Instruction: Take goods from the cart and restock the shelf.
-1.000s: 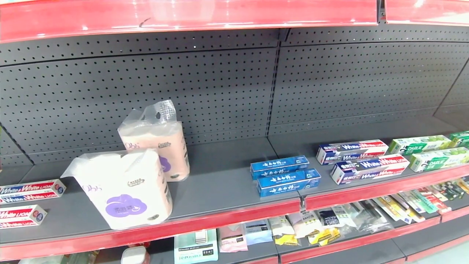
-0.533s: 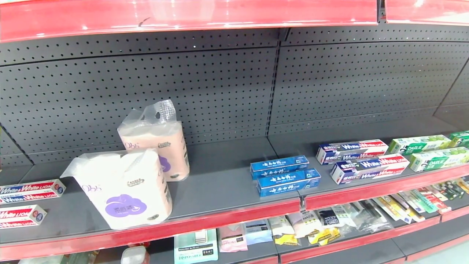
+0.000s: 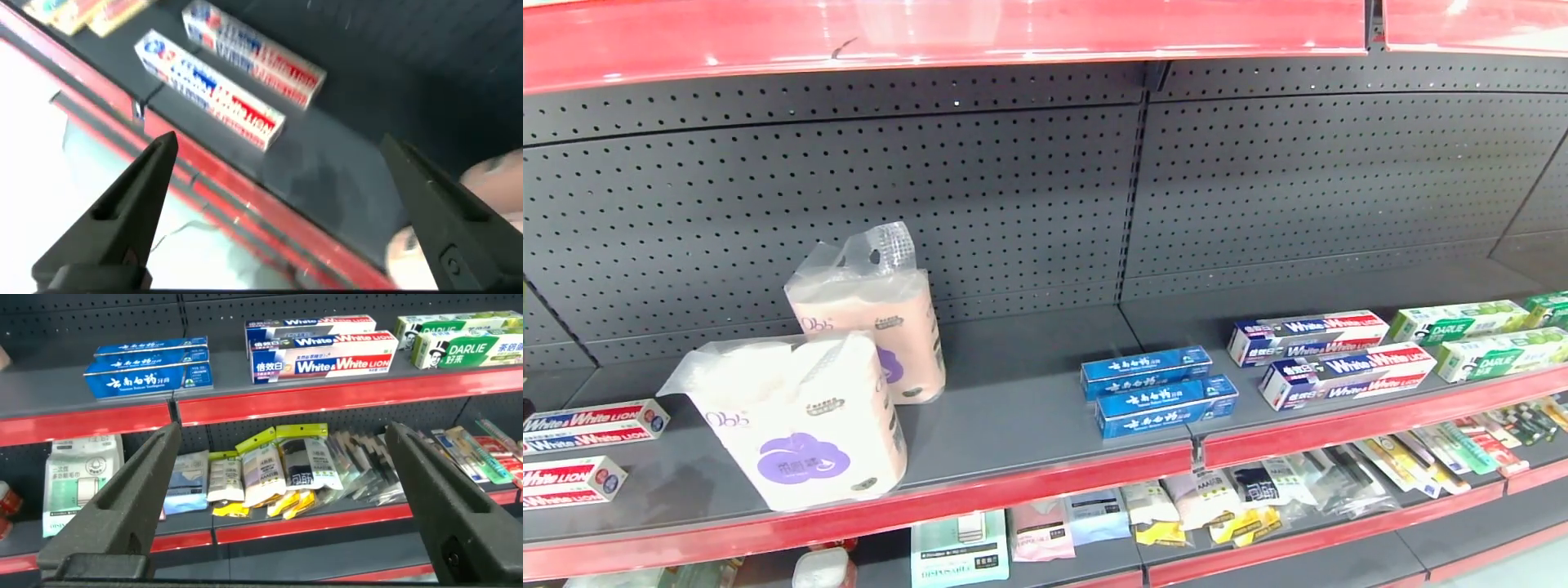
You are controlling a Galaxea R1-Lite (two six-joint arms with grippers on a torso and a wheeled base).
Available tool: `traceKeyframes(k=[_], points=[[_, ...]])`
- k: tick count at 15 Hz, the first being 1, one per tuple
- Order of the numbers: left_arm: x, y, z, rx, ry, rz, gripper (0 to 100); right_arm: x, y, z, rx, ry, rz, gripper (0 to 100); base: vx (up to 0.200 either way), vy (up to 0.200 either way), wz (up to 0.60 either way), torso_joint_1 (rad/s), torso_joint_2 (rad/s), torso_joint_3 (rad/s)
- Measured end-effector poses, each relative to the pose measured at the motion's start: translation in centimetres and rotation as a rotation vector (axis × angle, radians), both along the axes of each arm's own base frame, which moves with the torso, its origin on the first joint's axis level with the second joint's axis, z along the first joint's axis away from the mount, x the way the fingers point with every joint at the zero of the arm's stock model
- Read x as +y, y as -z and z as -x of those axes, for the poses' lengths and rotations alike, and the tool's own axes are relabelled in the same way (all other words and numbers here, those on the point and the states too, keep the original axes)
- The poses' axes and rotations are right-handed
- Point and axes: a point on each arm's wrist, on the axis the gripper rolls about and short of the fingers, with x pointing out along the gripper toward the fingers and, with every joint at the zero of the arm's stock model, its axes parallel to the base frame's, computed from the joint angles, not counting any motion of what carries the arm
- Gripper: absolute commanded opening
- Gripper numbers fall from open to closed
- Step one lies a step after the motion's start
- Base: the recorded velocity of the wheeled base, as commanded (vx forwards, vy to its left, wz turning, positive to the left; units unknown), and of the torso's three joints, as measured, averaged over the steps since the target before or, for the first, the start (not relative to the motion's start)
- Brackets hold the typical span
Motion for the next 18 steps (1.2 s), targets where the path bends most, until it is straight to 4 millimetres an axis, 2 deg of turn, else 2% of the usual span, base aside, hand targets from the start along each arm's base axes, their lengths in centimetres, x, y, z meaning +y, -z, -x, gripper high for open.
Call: traceKeyframes(k=[7,14,18], points=[[2.2,4.4,-3.3,0.312,0.179,0.009,100,0.0,0.0,0.0,0.000,0.000,0.000,100,0.000,0.000,0.00,0.000,0.00,0.000],[1.8,6.3,-7.3,0.323,0.372,0.081,100,0.0,0.0,0.0,0.000,0.000,0.000,100,0.000,0.000,0.00,0.000,0.00,0.000],[1.0,7.1,-8.3,0.339,0.432,0.102,100,0.0,0.0,0.0,0.000,0.000,0.000,100,0.000,0.000,0.00,0.000,0.00,0.000]])
